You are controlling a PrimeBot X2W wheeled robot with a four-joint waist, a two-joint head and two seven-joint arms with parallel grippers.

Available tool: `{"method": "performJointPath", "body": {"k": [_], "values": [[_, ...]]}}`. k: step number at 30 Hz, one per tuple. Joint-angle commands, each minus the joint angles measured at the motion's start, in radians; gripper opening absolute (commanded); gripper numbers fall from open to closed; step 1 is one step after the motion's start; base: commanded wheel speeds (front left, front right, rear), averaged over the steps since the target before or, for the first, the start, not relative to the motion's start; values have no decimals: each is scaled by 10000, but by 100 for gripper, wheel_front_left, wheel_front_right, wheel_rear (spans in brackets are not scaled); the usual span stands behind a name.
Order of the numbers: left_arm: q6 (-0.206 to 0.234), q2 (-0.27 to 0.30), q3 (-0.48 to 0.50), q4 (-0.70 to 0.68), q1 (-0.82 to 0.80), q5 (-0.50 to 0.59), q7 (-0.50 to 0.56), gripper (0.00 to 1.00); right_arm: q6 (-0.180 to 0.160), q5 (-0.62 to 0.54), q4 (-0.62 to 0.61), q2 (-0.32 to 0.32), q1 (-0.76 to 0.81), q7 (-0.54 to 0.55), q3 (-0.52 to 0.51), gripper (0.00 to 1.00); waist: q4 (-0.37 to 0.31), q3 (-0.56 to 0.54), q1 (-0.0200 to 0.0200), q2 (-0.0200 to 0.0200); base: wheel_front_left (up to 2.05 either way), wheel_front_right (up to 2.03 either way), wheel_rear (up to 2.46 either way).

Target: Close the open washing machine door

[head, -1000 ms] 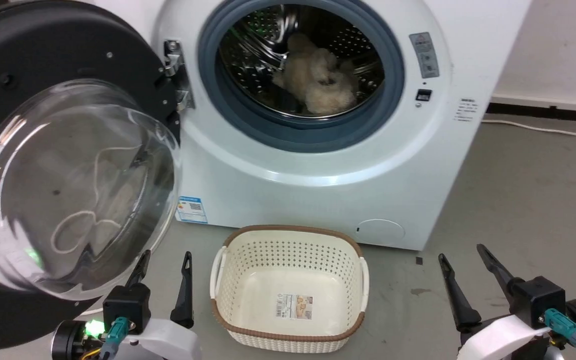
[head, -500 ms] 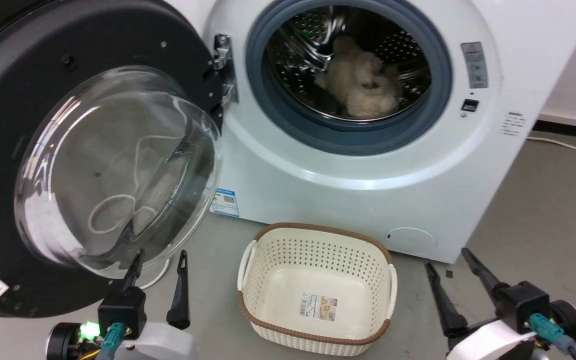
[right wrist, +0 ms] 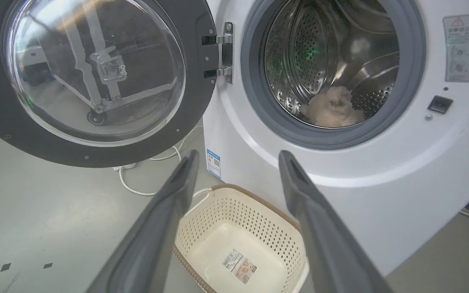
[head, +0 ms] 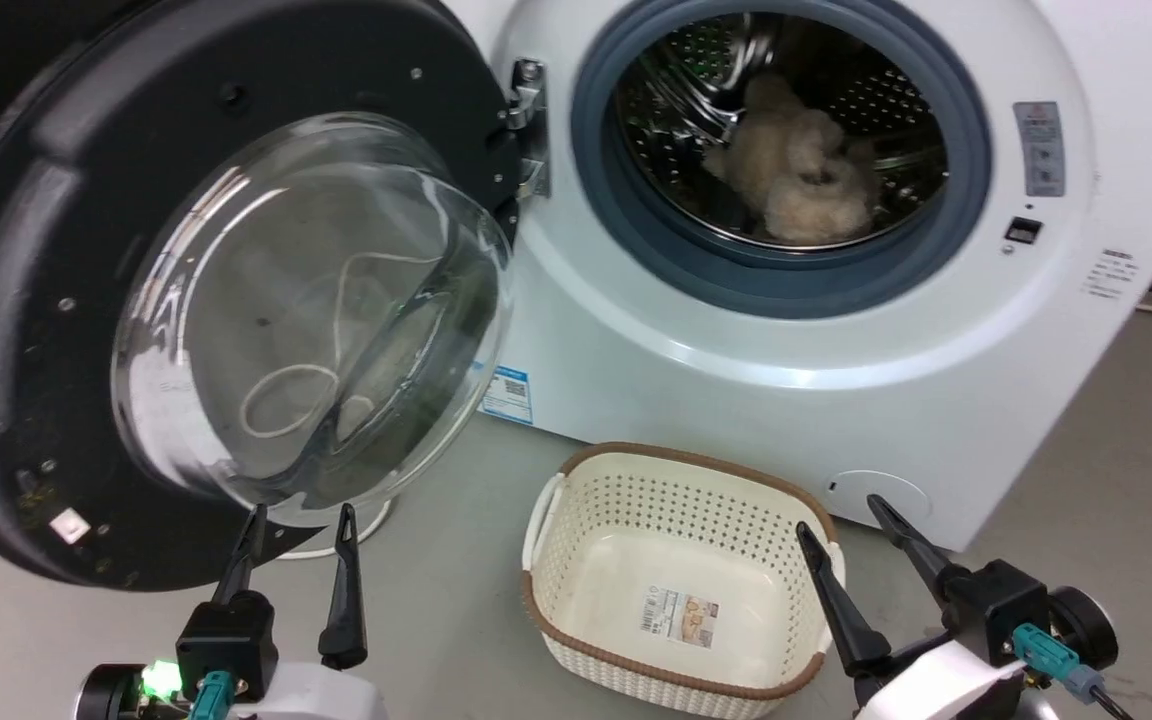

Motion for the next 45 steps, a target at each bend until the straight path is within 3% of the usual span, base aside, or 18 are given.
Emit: {"method": "performJointPath", "body": {"k": [1,33,34,35,45], "values": [[75,21,-39,-76,153,9,-107,100,3,99,51,-76,-163,-97,86,100,75,-10,0,0,-13,-13,-13],[565,210,-355,-374,477,-82,-775,100,5,440,399,-223,-25,-764,647,100,1356,-97,0,0,-2,-2,-2],[556,212,-363,-368,486,-104,-796,80,6,445,410,-224,-13,-785,661,100,1397,-98,0,0,0,0,0],[539,212,-384,-373,488,-120,-817,0,6,449,419,-227,-2,-806,673,100,1441,-95,0,0,0,0,0],[309,58,280,-1530,-63,-974,-1026,0,6,369,338,-288,365,-1015,427,100,1885,121,0,0,0,0,0]]}}
